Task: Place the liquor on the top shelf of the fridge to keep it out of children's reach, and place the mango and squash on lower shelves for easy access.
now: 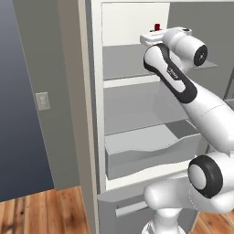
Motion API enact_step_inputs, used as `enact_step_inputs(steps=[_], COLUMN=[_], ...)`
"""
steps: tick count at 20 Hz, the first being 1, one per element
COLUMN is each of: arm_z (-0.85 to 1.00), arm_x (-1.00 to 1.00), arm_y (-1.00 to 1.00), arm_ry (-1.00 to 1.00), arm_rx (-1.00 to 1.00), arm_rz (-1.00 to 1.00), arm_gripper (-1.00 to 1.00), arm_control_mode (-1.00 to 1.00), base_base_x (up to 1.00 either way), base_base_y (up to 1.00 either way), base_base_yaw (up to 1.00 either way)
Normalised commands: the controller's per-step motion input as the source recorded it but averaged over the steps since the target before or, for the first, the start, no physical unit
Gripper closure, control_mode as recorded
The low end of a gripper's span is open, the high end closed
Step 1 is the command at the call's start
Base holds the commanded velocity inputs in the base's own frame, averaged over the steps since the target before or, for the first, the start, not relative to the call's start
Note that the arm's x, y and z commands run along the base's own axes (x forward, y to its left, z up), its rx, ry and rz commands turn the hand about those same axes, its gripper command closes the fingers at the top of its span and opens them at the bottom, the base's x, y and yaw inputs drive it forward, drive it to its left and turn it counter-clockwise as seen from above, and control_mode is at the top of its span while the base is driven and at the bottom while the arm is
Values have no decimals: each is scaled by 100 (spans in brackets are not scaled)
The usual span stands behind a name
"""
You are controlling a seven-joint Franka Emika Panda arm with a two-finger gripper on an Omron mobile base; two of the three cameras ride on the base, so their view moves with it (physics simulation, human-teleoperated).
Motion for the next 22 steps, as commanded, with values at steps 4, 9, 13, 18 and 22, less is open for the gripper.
enact_step_inputs(steps=[4,9,13,18,22], arm_z=[-8,-1,0,0,0], arm_x=[48,50,49,51,45], arm_y=[0,0,0,0,0], arm_ry=[0,0,0,0,0], arm_rx=[0,0,0,0,0], arm_rz=[0,0,0,0,0], arm_gripper=[100,100,100,100,-100], arm_control_mode=[-100,-100,-100,-100,-100], base_base_x=[0,0,0,0,0], base_base_y=[0,0,0,0,0], base_base_yaw=[0,0,0,0,0])
